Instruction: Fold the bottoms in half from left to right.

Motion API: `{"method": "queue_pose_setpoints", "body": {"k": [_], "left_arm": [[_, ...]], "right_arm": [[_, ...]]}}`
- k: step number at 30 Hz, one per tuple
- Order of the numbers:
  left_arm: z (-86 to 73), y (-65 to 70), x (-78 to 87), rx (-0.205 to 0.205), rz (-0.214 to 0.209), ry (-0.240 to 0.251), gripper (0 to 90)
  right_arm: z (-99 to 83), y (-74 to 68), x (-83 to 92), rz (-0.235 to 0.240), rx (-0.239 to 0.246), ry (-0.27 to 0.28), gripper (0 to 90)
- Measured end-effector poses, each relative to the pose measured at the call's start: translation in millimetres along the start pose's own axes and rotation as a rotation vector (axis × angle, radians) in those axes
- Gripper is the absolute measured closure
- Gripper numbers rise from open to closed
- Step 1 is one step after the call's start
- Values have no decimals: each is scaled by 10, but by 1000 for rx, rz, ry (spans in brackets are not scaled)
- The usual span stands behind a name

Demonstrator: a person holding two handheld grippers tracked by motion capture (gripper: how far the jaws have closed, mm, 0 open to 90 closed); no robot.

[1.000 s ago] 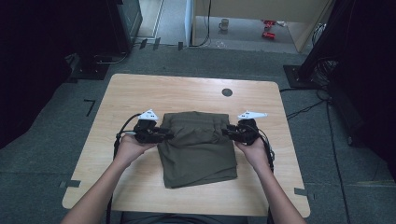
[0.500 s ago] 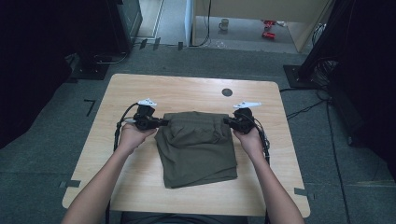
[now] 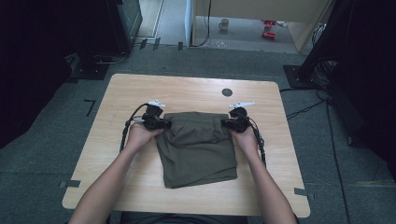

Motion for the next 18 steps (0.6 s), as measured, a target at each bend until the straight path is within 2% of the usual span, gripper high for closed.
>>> {"method": "queue_pose_setpoints", "body": {"k": [5, 10, 13, 18], "left_arm": [[-4, -4, -29, 0, 1, 2, 900], [33, 33, -48, -13, 6, -2, 900], [56, 72, -81, -20, 4, -4, 900], [52, 133, -7, -39, -7, 25, 879]], "right_arm": [[-34, 56, -36, 13, -36, -4, 877], [-1, -20, -95, 14, -11, 4, 868], [21, -47, -114, 20, -13, 2, 859], [41, -90, 30, 65, -6, 47, 834]]}}
Point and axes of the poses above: each handheld gripper's, and its own axes: x roughly backward along the jaws, z roughly out of its top, y roughly to its right, the point moved 2 cm from there along -x, roughly forward along the jaws, and after that the axes turned 1 degree about -y, right-handed, at the moved point
